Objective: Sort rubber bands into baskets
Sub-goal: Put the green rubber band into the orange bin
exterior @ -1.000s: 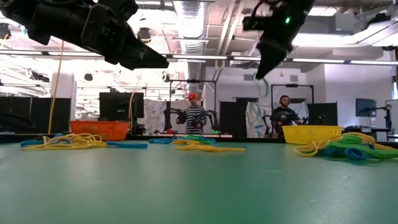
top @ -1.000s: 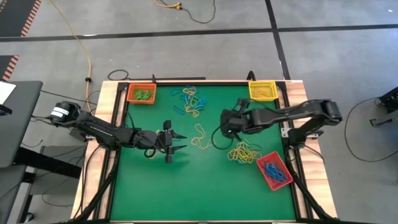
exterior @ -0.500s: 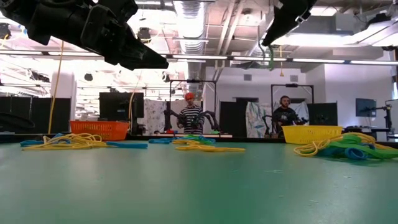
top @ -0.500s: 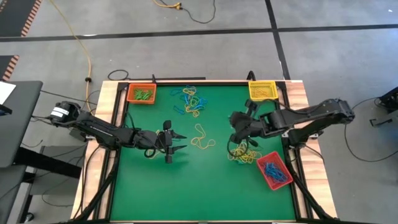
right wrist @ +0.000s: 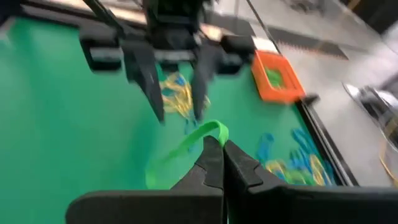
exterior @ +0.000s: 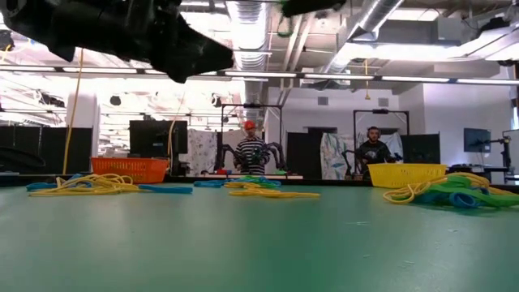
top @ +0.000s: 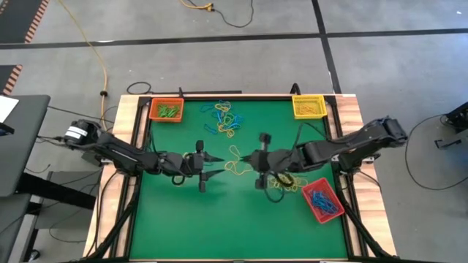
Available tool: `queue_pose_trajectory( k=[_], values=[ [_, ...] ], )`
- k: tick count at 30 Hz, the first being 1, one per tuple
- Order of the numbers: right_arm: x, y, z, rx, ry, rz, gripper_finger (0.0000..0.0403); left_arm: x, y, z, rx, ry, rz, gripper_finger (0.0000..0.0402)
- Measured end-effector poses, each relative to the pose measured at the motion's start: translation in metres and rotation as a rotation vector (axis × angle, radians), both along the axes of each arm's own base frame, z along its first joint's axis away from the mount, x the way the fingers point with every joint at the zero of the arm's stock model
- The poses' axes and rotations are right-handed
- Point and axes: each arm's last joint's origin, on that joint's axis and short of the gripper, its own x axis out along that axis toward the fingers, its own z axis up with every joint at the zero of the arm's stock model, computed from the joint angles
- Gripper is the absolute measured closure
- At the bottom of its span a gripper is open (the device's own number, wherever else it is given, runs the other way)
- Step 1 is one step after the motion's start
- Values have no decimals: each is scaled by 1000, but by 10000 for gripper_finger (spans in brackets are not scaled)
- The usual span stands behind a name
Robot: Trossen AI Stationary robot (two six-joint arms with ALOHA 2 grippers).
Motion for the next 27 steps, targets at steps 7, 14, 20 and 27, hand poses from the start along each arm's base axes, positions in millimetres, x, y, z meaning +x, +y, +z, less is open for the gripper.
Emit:
queue_pose_trajectory(
  k=[7, 14, 20, 27],
  values=[
    [14, -7, -16, 3, 41, 8, 385, 11, -2, -5, -17, -60, -4, 244],
    [19, -5, -19, -2, 22, 21, 385, 16, 5, -6, -99, -104, 2, 244],
    [20, -5, -18, -4, 10, 24, 385, 18, 11, -5, -195, -109, -103, 244],
    [21, -6, -16, 6, -3, 38, 385, 23, 7, 1, -223, -110, -209, 244]
  ],
)
